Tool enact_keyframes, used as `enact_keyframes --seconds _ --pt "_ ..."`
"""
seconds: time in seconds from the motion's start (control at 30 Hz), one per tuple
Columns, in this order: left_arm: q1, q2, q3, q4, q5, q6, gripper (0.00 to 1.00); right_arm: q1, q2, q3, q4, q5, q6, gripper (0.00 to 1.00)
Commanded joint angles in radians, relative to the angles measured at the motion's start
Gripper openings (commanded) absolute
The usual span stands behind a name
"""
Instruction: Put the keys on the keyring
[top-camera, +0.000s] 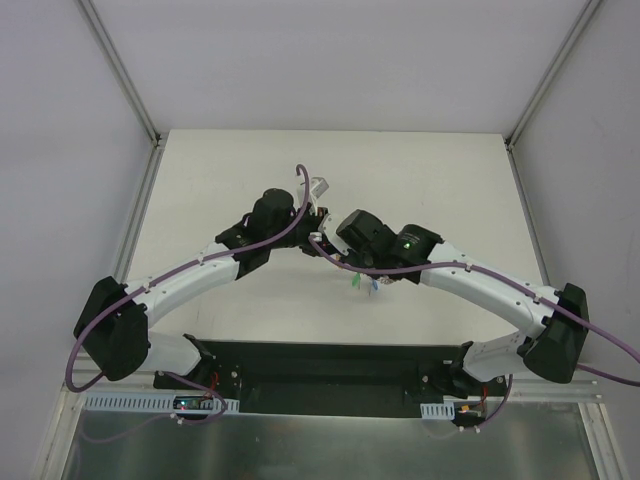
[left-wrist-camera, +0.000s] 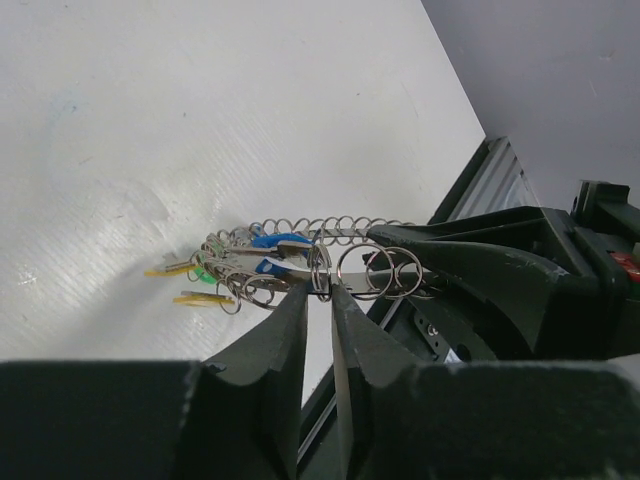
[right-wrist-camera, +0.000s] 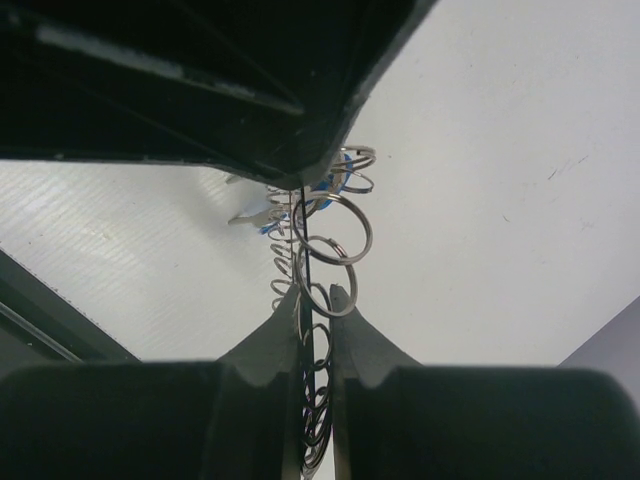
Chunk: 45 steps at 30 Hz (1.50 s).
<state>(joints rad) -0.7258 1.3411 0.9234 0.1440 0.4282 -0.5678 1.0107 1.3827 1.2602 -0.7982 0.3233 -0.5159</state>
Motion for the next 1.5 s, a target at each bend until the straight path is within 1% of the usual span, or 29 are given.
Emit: enact_keyframes --seconds 0.0,0.13,0.2,0.43,0.47,0.5,0.57,0.6,0.67,0.7,0.8,0.9,0.93,0.97,1.0,1.03,1.1,1.13,1.2,1.3,1.47 --pt "-0.024 -0.011 0.011 0.107 -0.035 0.005 0.12 0.026 -0.02 -0.004 0.117 -0.026 0.027 0.01" --pt "-0.024 -0.022 -0.021 0.164 -0.034 0.019 0.06 0.028 -0.024 -0.007 0.129 -0.033 0.031 0.01" --pt "-0.024 -0.023 -0.029 0.172 -0.043 0.028 0.01 0.028 -0.024 -0.008 0.131 -0.033 0.031 0.02" --pt "-0.024 -0.042 -0.038 0.187 -0.057 0.068 0.0 0.028 -0.042 -0.022 0.165 -0.038 0.054 0.01" --pt "-0.024 -0.048 -0.04 0.187 -0.06 0.089 0.0 0.028 -0.048 -0.033 0.172 -0.039 0.06 0.03" --pt "-0.024 -0.052 -0.038 0.189 -0.065 0.103 0.0 0.028 -0.059 -0.038 0.178 -0.043 0.066 0.09" --pt "-0.024 -0.071 -0.038 0.187 -0.072 0.155 0.0 0.026 -0.073 -0.051 0.197 -0.052 0.094 0.16" --pt "-0.024 -0.077 -0.038 0.181 -0.074 0.175 0.0 0.025 -0.082 -0.056 0.203 -0.055 0.103 0.24" --pt "-0.024 -0.095 -0.034 0.167 -0.077 0.239 0.0 0.014 -0.109 -0.064 0.215 -0.087 0.132 0.34" --pt "-0.024 -0.1 -0.031 0.16 -0.078 0.261 0.0 0.011 -0.12 -0.068 0.215 -0.098 0.139 0.43" --pt "-0.024 -0.128 -0.032 0.135 -0.069 0.353 0.0 -0.026 -0.172 -0.076 0.217 -0.173 0.151 0.52" --pt "-0.021 -0.152 -0.043 0.129 -0.034 0.436 0.0 -0.125 -0.243 -0.091 0.235 -0.338 0.151 0.53" --pt "-0.021 -0.164 -0.047 0.129 -0.026 0.453 0.0 -0.203 -0.26 -0.111 0.246 -0.459 0.151 0.53" --pt "-0.021 -0.171 -0.047 0.128 0.0 0.483 0.0 -0.242 -0.287 -0.122 0.258 -0.519 0.148 0.52" --pt "-0.021 -0.175 -0.049 0.128 0.009 0.496 0.0 -0.314 -0.298 -0.134 0.286 -0.579 0.143 0.52" --pt "-0.02 -0.186 -0.049 0.126 0.015 0.505 0.0 -0.34 -0.307 -0.148 0.3 -0.68 0.125 0.52" --pt "-0.02 -0.195 -0.047 0.121 0.044 0.537 0.0 -0.401 -0.321 -0.165 0.35 -0.762 0.102 0.5" --pt "-0.018 -0.206 -0.044 0.118 0.053 0.546 0.0 -0.418 -0.318 -0.168 0.361 -0.841 0.082 0.49" --pt "-0.017 -0.212 -0.04 0.106 0.076 0.58 0.0 -0.463 -0.298 -0.165 0.392 -0.91 0.07 0.45" --pt "-0.014 -0.218 -0.02 0.083 0.101 0.603 0.0 -0.503 -0.265 -0.148 0.412 -1.054 0.036 0.42" --pt "-0.012 -0.214 0.04 0.042 0.168 0.614 0.0 -0.529 -0.226 -0.107 0.412 -1.188 0.001 0.4"
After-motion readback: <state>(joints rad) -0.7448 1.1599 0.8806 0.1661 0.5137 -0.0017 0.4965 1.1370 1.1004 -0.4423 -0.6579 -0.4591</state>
